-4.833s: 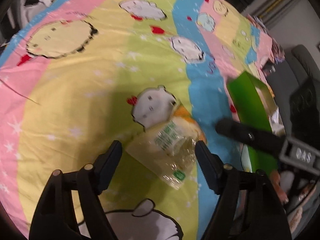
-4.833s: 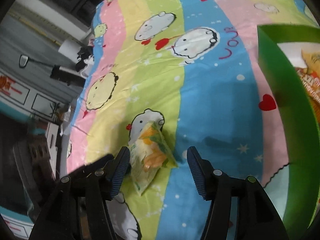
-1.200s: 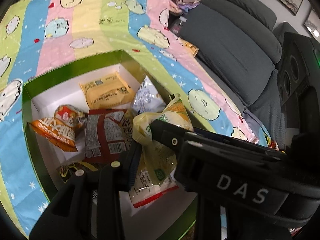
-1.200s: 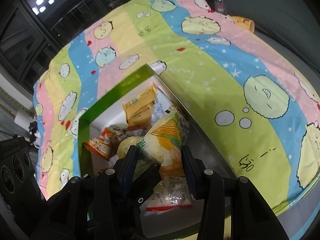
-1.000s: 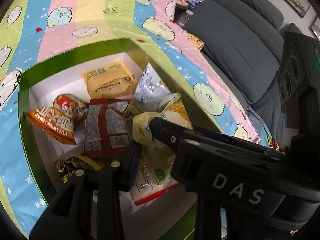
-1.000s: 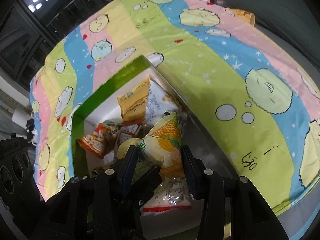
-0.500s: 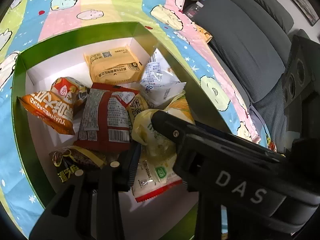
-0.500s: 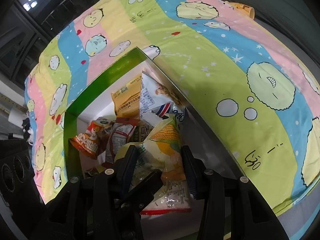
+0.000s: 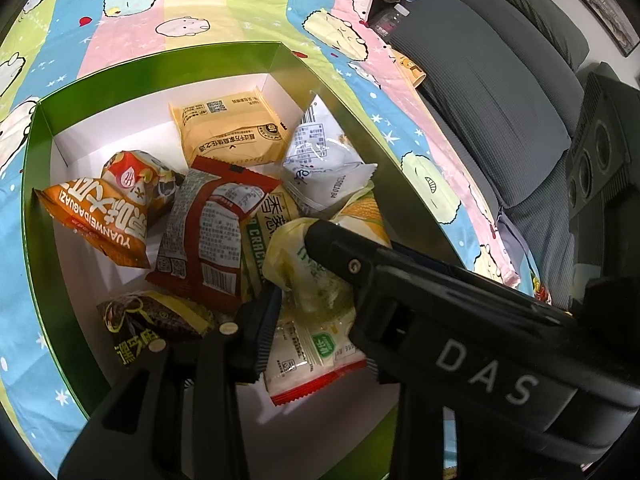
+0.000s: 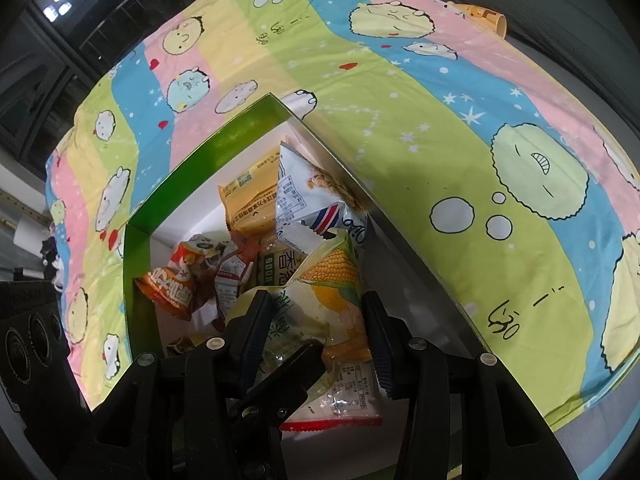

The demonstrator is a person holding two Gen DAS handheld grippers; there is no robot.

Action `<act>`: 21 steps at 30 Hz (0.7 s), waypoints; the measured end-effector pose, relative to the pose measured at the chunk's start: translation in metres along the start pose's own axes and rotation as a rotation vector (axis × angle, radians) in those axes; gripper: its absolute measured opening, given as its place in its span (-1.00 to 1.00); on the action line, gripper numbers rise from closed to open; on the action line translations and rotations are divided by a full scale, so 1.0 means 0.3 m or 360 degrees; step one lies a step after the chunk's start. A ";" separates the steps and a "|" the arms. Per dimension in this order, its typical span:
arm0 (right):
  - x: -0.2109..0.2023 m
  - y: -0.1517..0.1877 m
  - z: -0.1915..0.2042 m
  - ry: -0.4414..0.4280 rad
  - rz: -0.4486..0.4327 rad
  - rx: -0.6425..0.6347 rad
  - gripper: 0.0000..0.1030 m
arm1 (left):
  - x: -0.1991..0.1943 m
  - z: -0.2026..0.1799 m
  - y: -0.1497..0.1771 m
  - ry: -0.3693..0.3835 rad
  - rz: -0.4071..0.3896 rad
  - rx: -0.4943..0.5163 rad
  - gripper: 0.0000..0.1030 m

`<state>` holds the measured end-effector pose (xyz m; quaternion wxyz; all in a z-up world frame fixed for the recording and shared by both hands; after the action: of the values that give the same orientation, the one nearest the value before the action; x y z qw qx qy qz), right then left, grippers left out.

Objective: Organize snacks
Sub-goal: 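Open the right tool and release the corn snack bag in the box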

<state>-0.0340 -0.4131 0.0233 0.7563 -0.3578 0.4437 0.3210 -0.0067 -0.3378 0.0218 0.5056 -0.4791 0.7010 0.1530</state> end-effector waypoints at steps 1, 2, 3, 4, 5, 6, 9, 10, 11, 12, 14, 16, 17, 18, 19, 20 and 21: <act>-0.001 -0.001 -0.001 0.0000 0.0000 -0.0001 -0.08 | 0.001 0.001 0.001 0.0001 -0.0002 0.0000 -0.27; -0.001 -0.001 -0.001 0.0003 0.0000 -0.0002 -0.08 | 0.000 0.000 0.001 0.0001 -0.0002 0.0002 -0.26; -0.001 -0.001 -0.003 0.0006 -0.0001 -0.0001 -0.08 | 0.000 -0.002 0.002 0.0001 -0.0004 0.0002 -0.26; -0.001 -0.001 -0.004 0.0008 0.0000 0.0001 -0.08 | -0.001 -0.001 0.003 0.0003 -0.0009 0.0000 -0.26; -0.002 0.000 -0.006 0.0019 -0.0002 0.0001 -0.07 | 0.000 -0.002 0.003 0.0003 -0.0014 -0.0003 -0.25; -0.005 0.001 -0.007 0.0040 -0.0005 0.0001 -0.06 | -0.001 -0.003 0.005 0.0002 -0.0021 -0.0004 -0.25; -0.013 0.003 -0.007 0.0073 -0.0018 -0.0009 0.00 | -0.005 -0.006 0.007 0.0009 -0.0023 -0.0004 -0.24; -0.017 0.003 -0.008 0.0073 -0.0021 -0.0008 0.03 | -0.009 -0.007 0.011 0.0008 -0.0026 -0.0006 -0.22; -0.023 0.004 -0.010 0.0076 -0.0027 -0.0005 0.12 | -0.014 -0.009 0.012 0.0007 -0.0033 -0.0007 -0.21; -0.031 0.005 -0.009 0.0075 -0.0038 -0.0006 0.17 | -0.020 -0.012 0.014 0.0006 -0.0041 -0.0006 -0.21; -0.054 0.010 -0.004 0.0080 -0.0075 -0.0013 0.37 | -0.046 -0.019 0.018 -0.0015 -0.0075 0.0012 -0.06; -0.081 0.014 0.000 0.0081 -0.0120 -0.0016 0.43 | -0.076 -0.022 0.021 -0.0056 -0.0110 0.0021 0.08; -0.096 0.016 0.002 0.0065 -0.0141 -0.0020 0.44 | -0.089 -0.024 0.023 -0.0067 -0.0123 0.0025 0.13; -0.104 0.017 0.005 0.0051 -0.0153 -0.0025 0.44 | -0.104 -0.027 0.025 -0.0073 -0.0140 0.0031 0.16; -0.120 0.020 0.010 0.0024 -0.0174 -0.0033 0.45 | -0.120 -0.030 0.029 -0.0080 -0.0157 0.0037 0.20; -0.136 0.023 0.015 0.0001 -0.0195 -0.0042 0.45 | -0.131 -0.032 0.031 -0.0090 -0.0170 0.0040 0.28; -0.151 0.026 0.021 -0.0013 -0.0216 -0.0048 0.45 | -0.150 -0.033 0.035 -0.0111 -0.0190 0.0042 0.35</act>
<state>-0.0556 -0.4113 0.0643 0.7727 -0.3973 0.4104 0.2770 -0.0197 -0.3163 0.0618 0.5442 -0.5077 0.6552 0.1300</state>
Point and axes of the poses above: each gripper's, at about its wrist camera, not at the fingertips, and x roughly the way its jaws point, z to its left, y to its underside, the point moved 5 cm from there along x, roughly the way its jaws point, and after that the axes turned 10 degrees about z, right-handed, at the moved point
